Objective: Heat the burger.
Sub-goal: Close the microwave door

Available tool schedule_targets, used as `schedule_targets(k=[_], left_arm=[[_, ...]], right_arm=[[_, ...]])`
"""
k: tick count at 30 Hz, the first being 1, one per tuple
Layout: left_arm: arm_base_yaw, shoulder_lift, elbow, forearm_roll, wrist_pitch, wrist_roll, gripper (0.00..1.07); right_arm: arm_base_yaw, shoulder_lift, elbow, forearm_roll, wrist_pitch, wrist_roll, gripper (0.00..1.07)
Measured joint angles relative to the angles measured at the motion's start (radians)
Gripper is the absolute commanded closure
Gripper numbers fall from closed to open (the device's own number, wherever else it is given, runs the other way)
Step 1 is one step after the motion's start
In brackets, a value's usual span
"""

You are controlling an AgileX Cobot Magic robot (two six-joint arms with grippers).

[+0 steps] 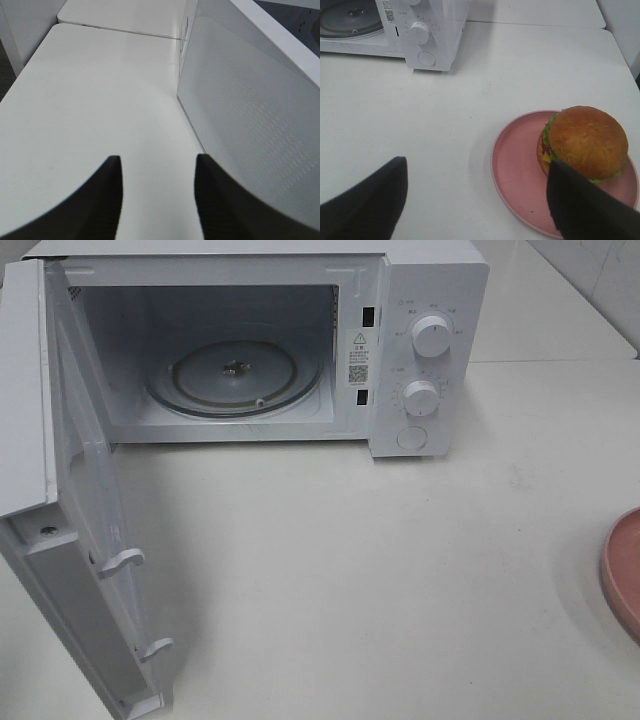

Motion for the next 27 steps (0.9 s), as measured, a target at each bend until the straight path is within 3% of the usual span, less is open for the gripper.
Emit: schedule_targets(k=[1, 2, 3, 12, 19, 27], left_arm=[[0.0, 0.0, 0.0, 0.0, 0.0, 0.0, 0.84], [0.0, 0.033, 0.004, 0.0, -0.036, 0.0, 0.99], [0.0, 0.05, 0.01, 0.0, -0.058, 0.0, 1.07], [0.0, 0.185, 0.134, 0.0, -0.343, 0.001, 1.07], [0.0, 0.311, 0.276, -0.027, -0.751, 0.064, 1.07], [0.0, 0.482, 0.333, -0.016, -1.074, 0.072, 1.07]], right_arm=[[0.0, 0.0, 0.0, 0.0, 0.0, 0.0, 0.31], [0.0, 0.0, 0.0, 0.0, 0.0, 0.0, 0.31], [0.0, 0.0, 0.0, 0.0, 0.0, 0.0, 0.31], [0.0, 0.0, 0.0, 0.0, 0.0, 0.0, 0.31], [0.0, 0.0, 0.0, 0.0, 0.0, 0.0, 0.31], [0.0, 0.0, 0.0, 0.0, 0.0, 0.0, 0.31]])
